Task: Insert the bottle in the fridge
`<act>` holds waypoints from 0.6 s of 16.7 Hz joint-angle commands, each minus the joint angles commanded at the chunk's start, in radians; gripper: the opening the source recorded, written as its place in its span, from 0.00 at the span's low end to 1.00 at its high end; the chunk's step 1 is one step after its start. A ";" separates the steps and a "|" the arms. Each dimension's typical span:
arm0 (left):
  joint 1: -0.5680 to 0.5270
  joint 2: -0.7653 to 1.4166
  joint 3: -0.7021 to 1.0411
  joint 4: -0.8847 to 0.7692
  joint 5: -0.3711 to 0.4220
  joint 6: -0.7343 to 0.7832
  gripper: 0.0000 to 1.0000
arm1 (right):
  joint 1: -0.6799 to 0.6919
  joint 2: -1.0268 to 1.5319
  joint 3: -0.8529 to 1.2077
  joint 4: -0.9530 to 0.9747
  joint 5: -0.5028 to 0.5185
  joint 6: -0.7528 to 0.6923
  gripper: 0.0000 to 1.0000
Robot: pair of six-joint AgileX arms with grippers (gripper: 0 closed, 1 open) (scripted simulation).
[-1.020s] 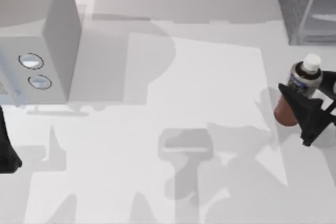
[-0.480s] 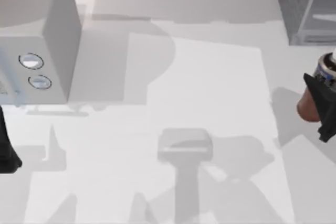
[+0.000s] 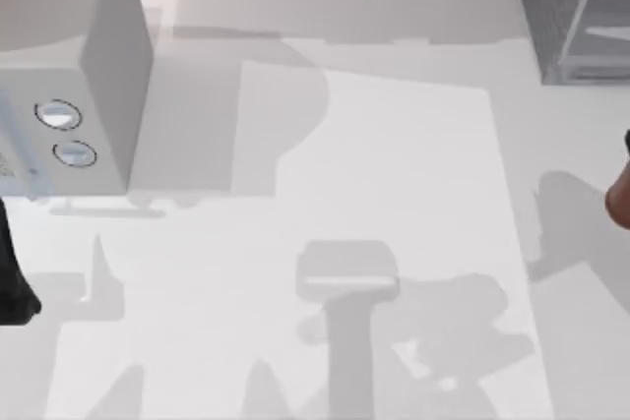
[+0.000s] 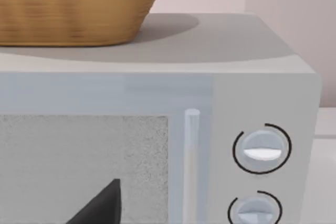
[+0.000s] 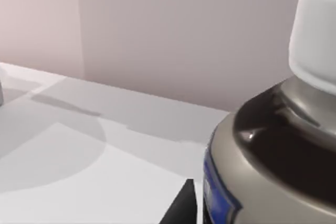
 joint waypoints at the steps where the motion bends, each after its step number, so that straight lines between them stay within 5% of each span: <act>1: 0.000 0.000 0.000 0.000 0.000 0.000 1.00 | -0.002 -0.044 -0.006 -0.032 0.018 0.001 0.01; 10: 0.000 0.000 0.000 0.000 0.000 0.000 1.00 | -0.006 -0.426 -0.076 -0.330 0.161 0.018 0.01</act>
